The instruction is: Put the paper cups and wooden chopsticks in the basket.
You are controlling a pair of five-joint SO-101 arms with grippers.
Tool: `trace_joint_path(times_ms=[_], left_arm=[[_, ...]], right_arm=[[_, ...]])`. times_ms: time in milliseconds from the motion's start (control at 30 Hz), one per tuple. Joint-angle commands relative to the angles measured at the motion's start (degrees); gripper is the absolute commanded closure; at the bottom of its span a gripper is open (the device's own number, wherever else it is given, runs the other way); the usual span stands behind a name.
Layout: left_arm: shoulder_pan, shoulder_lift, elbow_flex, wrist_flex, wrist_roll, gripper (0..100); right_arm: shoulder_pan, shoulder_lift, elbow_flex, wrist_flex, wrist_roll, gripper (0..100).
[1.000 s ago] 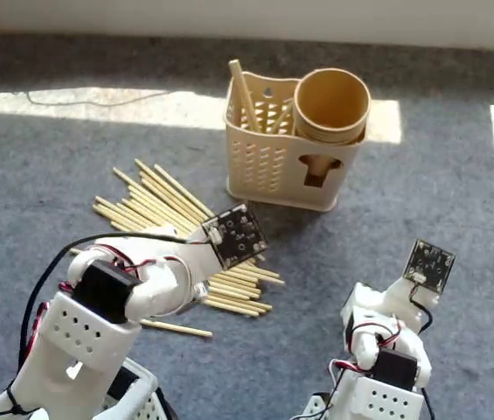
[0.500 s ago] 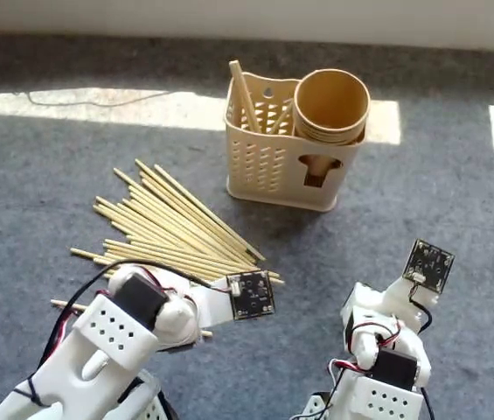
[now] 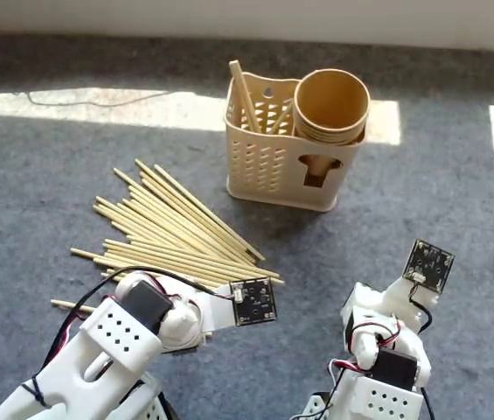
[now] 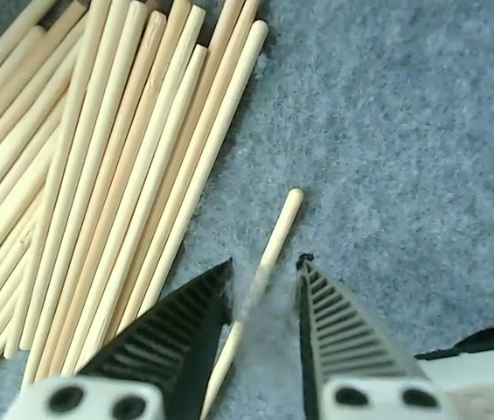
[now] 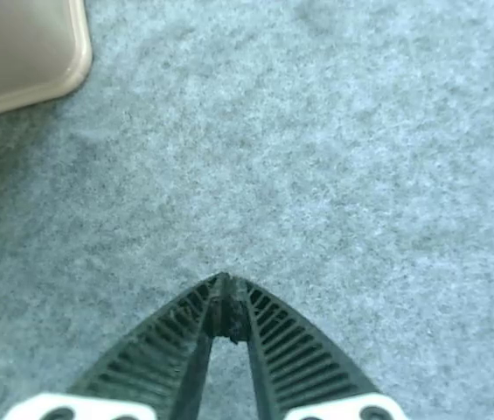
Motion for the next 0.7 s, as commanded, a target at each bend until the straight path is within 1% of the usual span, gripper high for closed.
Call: trace_joint_path(times_ms=[0,233,333,567,667], left_arm=[[1.2,-0.6,-0.5,-0.7,-0.1,85],[1.2,-0.6,-0.5,-0.9,-0.3,84],[1.2,0.7,-0.5,-2.4,-0.3,84],[1.1,18.3,-4.3,-7.7,-0.3,85],[1.1,23.1,-6.0,-9.7,-0.2,85]], right_arm=[[0.5,0.3,5.6,-1.3,-0.6,99.3],[0.5,0.3,5.6,-1.3,-0.6,99.3],[0.5,0.3,5.6,-1.3,-0.6,99.3],[0.5,0.3,5.6,-1.3,-0.6,99.3],[0.5,0.3,5.6,-1.3,-0.6,99.3]])
